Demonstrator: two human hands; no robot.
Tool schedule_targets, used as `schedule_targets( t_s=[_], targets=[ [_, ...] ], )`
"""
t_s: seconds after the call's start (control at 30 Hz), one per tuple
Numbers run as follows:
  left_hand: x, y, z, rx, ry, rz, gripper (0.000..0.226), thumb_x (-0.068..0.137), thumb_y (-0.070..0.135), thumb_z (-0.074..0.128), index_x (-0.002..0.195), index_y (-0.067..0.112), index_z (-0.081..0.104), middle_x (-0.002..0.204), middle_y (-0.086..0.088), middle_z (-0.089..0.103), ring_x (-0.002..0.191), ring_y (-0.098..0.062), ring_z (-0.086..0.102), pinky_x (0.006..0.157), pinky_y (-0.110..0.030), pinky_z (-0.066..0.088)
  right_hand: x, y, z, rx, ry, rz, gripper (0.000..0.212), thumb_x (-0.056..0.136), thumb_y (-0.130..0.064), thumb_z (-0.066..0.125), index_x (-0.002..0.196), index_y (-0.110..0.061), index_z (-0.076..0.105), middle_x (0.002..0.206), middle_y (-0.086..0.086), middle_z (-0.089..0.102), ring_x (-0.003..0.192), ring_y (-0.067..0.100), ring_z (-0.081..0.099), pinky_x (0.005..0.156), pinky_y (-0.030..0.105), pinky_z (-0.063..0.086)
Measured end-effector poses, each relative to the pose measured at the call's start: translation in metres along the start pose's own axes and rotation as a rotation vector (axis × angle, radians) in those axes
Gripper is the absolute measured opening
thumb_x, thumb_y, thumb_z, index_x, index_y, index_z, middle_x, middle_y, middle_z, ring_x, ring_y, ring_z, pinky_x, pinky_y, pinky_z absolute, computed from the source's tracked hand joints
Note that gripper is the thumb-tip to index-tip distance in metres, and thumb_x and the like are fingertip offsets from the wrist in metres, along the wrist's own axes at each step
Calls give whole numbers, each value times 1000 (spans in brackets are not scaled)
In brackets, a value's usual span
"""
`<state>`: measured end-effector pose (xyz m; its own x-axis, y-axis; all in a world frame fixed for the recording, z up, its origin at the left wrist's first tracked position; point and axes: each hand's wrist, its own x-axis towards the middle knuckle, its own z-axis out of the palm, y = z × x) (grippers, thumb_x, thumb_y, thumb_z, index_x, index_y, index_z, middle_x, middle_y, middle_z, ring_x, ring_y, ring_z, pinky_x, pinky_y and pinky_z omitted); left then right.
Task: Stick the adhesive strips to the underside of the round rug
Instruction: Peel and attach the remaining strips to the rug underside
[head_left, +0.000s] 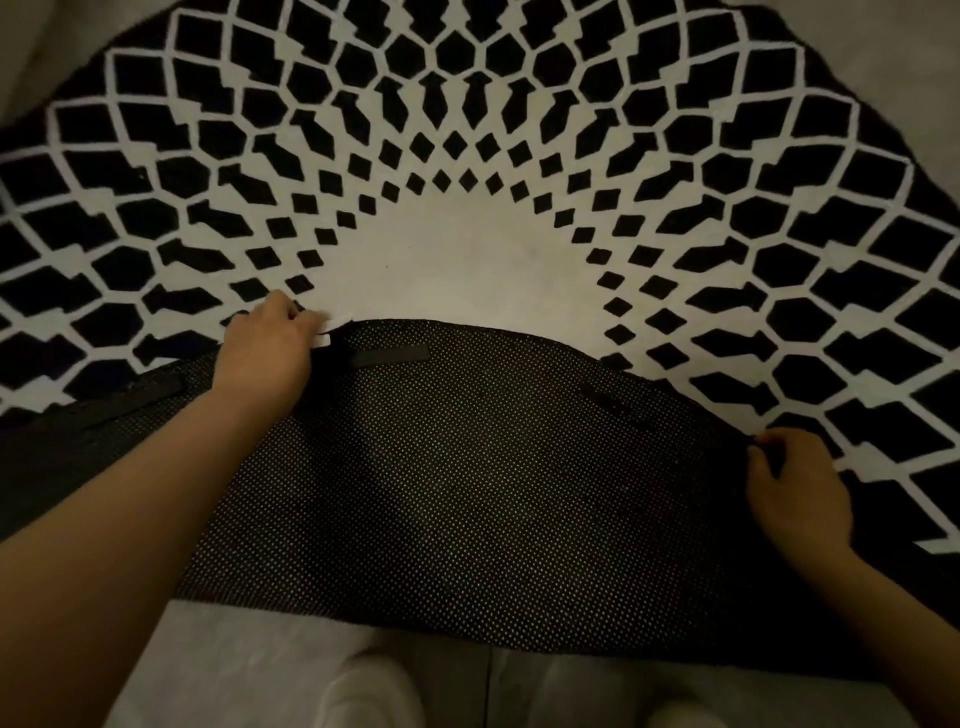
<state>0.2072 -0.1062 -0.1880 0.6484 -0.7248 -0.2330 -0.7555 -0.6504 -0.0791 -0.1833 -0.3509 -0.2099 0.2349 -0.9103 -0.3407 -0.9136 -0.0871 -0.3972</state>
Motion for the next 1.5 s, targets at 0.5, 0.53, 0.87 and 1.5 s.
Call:
schedule_targets(
  t_s=[0.5,0.53,0.87,1.5],
  targets=[
    [-42,-100,-17,27,-10,-191,32,88,4,48,120,2,50,102,-25,52,89,-42,54,71,-49,45,55,-124,-2,-111,106,-414,26,94,-18,50,119,-15,56,124,8,52,101,24,53,75,32,41],
    [-47,-109,-12,42,-53,-229,32,88,5,48,120,3,50,102,-24,52,90,-42,54,74,-50,45,52,-133,1,-117,101,-481,25,93,-17,50,118,-15,57,124,8,52,98,20,53,73,29,40],
    [-131,-111,41,71,-272,-489,33,86,13,58,117,4,52,104,-26,52,92,-43,53,74,-51,48,12,-119,25,-287,-78,-763,21,90,-20,56,108,-20,67,118,-6,57,71,18,59,55,32,49],
    [-104,90,44,-164,-221,-77,70,98,24,40,150,33,-7,158,-1,-18,145,-32,-13,117,-52,11,-22,-22,22,-723,-278,-1390,100,60,-70,57,137,-10,39,101,7,56,51,16,56,42,29,47]
  ],
)
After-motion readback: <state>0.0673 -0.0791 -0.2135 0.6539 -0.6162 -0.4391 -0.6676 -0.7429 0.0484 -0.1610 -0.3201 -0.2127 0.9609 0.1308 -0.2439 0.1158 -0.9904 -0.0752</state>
